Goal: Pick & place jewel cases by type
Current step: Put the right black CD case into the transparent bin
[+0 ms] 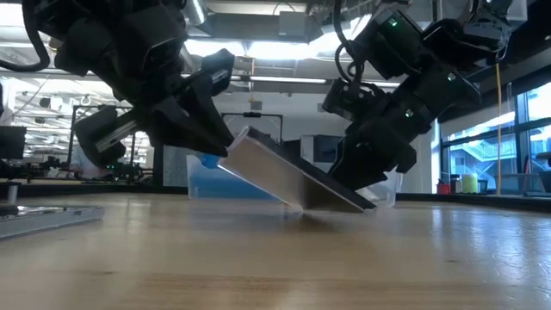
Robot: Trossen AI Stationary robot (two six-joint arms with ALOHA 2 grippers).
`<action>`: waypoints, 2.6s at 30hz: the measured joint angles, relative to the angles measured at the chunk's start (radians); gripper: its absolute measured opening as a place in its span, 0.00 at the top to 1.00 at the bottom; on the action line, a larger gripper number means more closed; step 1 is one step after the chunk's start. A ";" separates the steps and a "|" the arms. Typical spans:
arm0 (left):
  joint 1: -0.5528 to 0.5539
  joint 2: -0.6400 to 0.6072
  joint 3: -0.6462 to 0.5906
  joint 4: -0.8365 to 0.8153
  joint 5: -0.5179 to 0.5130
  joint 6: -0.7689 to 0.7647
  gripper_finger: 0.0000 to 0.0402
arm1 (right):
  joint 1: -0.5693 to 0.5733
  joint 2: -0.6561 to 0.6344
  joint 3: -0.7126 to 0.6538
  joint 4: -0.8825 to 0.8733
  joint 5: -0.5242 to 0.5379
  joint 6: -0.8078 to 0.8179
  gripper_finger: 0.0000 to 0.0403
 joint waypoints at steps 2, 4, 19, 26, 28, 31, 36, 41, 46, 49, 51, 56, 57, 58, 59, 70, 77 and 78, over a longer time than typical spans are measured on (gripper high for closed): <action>0.000 0.000 -0.001 0.019 0.001 0.001 0.89 | 0.000 0.000 0.000 0.013 -0.023 0.000 0.48; 0.000 0.000 -0.001 0.029 0.007 0.001 0.89 | 0.000 0.000 0.000 0.025 -0.039 0.006 0.48; 0.006 0.008 -0.001 0.036 -0.005 0.153 0.77 | 0.001 0.001 0.000 0.044 -0.100 0.053 0.48; 0.005 0.075 -0.001 0.084 -0.012 0.187 0.77 | 0.001 0.001 0.000 0.052 -0.101 0.050 0.48; 0.005 0.088 -0.001 0.109 -0.037 0.187 0.78 | 0.001 0.001 0.000 0.051 -0.102 0.050 0.48; 0.002 0.098 -0.001 0.156 -0.081 0.190 0.80 | 0.001 0.001 0.001 0.054 -0.112 0.050 0.48; 0.003 0.104 -0.001 0.188 -0.073 0.259 0.82 | 0.000 0.001 0.002 0.060 -0.127 0.051 0.48; 0.003 0.104 -0.001 0.202 -0.069 0.273 0.82 | 0.000 0.001 0.002 0.063 -0.127 0.050 0.48; 0.003 0.104 -0.001 0.202 -0.068 0.259 0.83 | 0.000 0.001 0.002 0.063 -0.127 0.042 0.48; 0.003 0.104 -0.001 0.197 -0.066 0.236 0.86 | 0.000 0.001 0.002 0.068 -0.127 0.007 0.48; 0.001 0.104 -0.001 0.189 -0.066 0.223 0.89 | 0.000 0.001 0.001 0.075 -0.127 -0.009 0.48; -0.007 0.104 -0.001 0.170 -0.074 0.217 0.91 | 0.000 0.001 0.018 0.067 -0.126 -0.038 0.48; -0.010 0.104 -0.001 0.170 -0.078 0.213 0.91 | 0.000 0.002 0.023 0.067 -0.124 -0.051 0.48; -0.014 0.104 -0.001 0.169 -0.087 0.211 0.90 | 0.001 0.001 0.029 0.066 -0.117 -0.060 0.48; -0.017 0.104 -0.001 0.169 -0.095 0.208 0.89 | 0.001 -0.003 0.036 0.056 -0.105 -0.075 0.48; -0.055 0.104 -0.001 0.150 -0.289 0.047 0.91 | 0.124 -0.191 0.157 -0.324 0.237 -0.172 0.48; -0.053 0.103 -0.001 0.173 -0.328 -0.173 0.89 | 0.240 -0.145 0.147 -0.319 0.430 -0.235 0.48; -0.053 0.103 0.000 0.181 -0.327 -0.199 0.90 | 0.245 -0.130 0.147 -0.297 0.436 -0.232 0.48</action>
